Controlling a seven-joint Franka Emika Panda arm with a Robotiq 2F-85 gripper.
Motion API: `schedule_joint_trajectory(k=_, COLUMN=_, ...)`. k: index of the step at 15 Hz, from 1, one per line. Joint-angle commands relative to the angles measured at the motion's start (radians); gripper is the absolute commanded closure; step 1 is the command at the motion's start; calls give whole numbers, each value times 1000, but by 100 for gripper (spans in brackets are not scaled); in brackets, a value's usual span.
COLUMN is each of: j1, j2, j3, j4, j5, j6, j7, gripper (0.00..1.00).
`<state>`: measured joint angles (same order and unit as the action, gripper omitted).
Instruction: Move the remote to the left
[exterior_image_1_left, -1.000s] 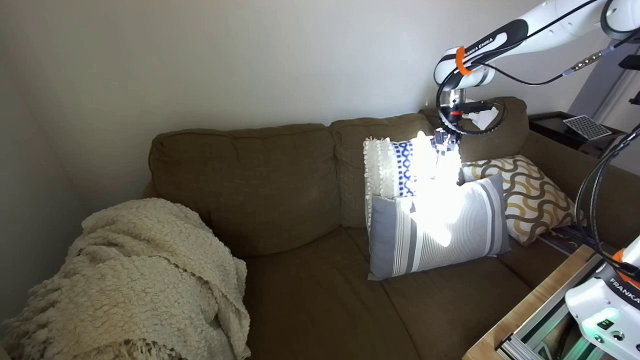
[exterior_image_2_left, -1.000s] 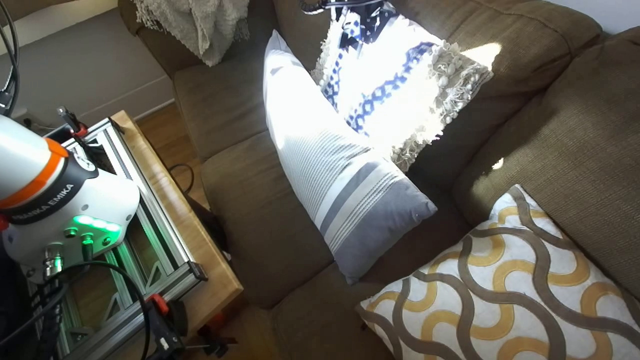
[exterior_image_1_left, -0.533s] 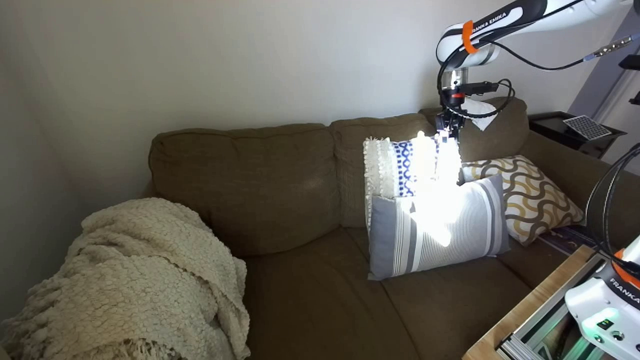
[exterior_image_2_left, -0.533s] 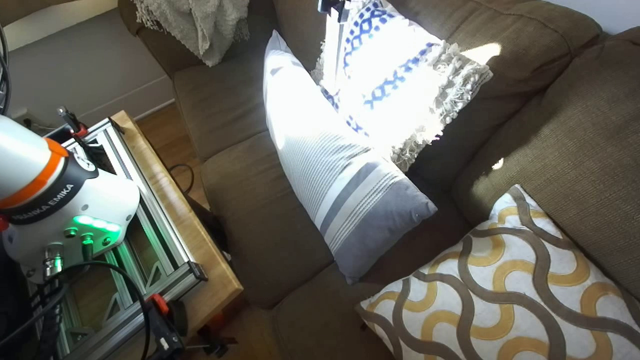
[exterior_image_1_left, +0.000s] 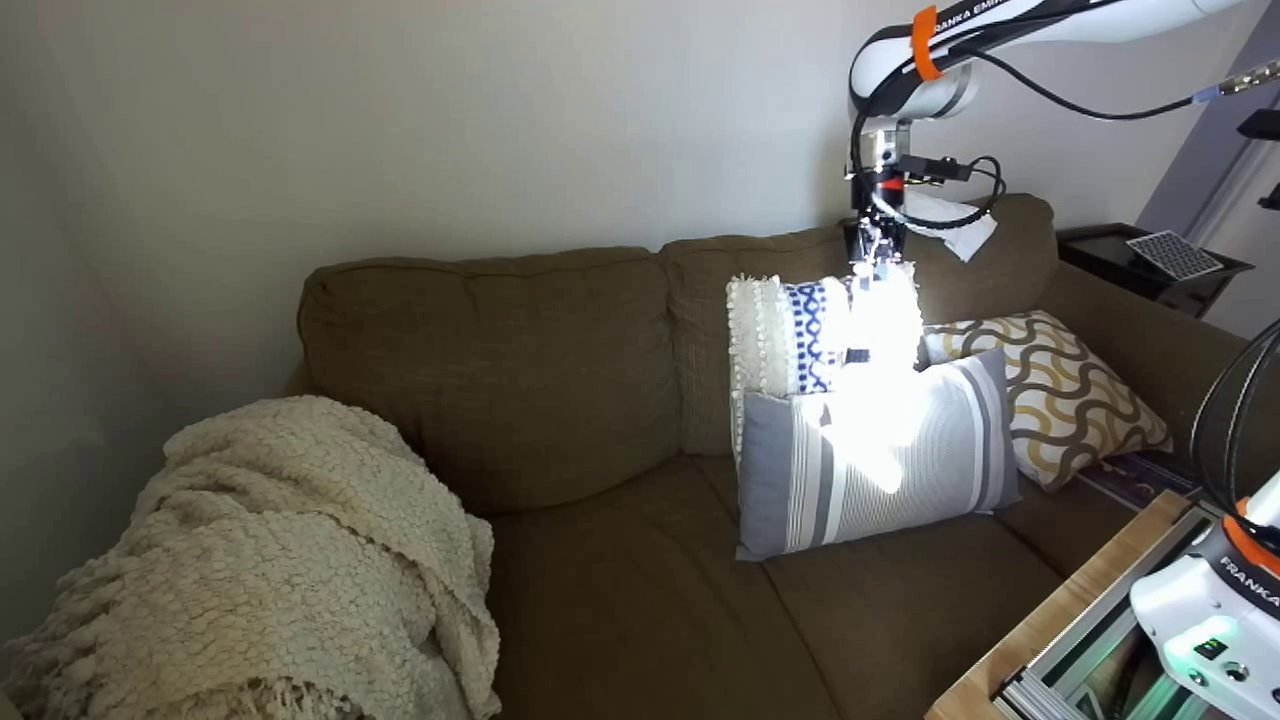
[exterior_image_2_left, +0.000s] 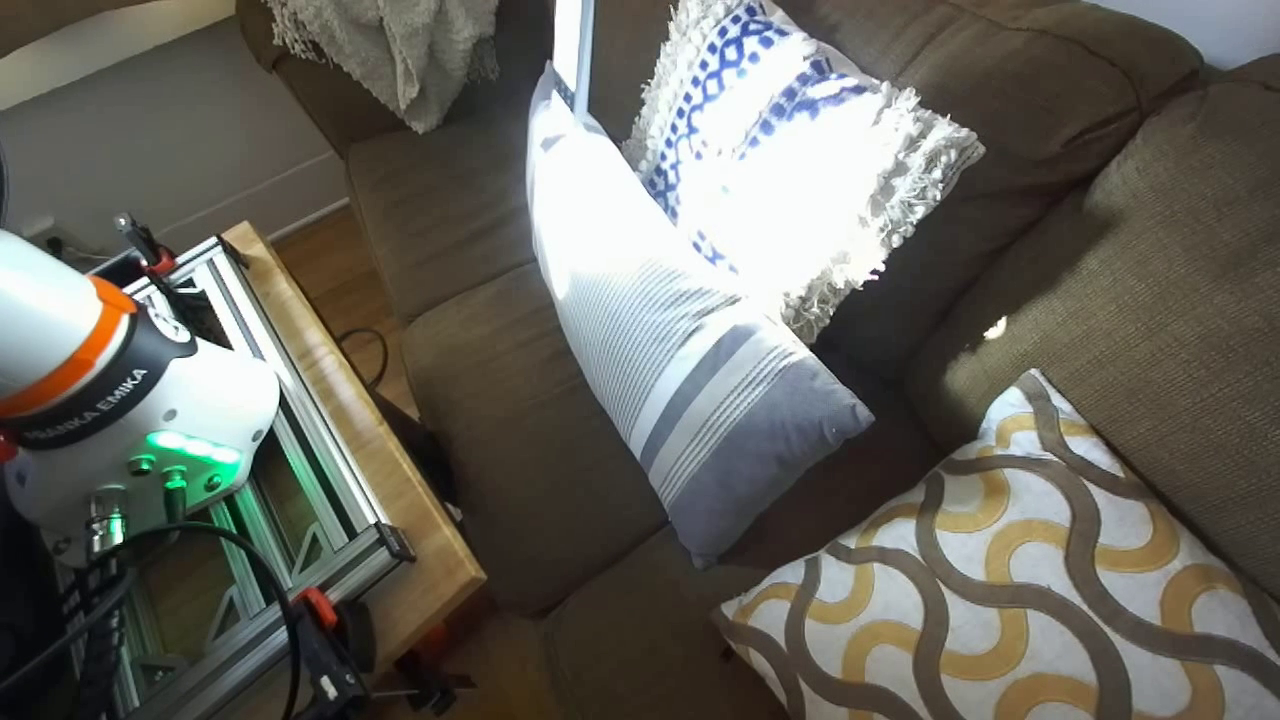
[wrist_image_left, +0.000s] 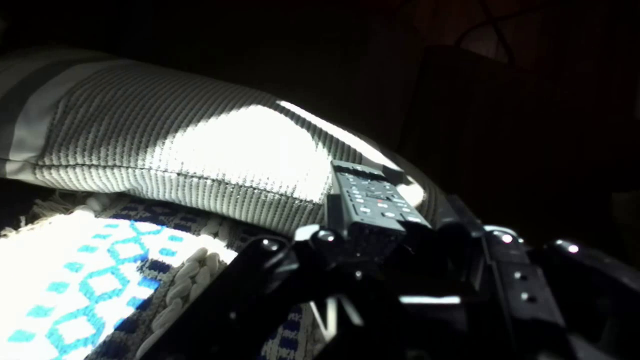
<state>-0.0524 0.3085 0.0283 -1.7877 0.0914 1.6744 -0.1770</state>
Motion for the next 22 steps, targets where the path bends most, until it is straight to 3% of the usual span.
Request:
schedule_joint_trajectory(k=1, j1=17, j2=3, j3=24, j4=-25, j5=75, j6=-40, j7=-25, gripper=75)
schedule_joint_trajectory(k=5, j1=44, j2=28, j3=58, j4=-69, j5=144, j6=-24, j7=-46, gripper=75)
schedule_joint_trajectory(k=11, j1=88, j2=123, j3=104, j4=-36, j5=191, j6=-7, j7=-80, gripper=75)
schedule_joint_trajectory(k=16, j1=142, j2=248, j3=137, j4=70, j5=171, j6=9, j7=-61, gripper=75)
schedule_joint_trajectory(k=22, j1=231, j2=463, j3=135, j4=257, j5=73, j6=-19, j7=-13, gripper=75)
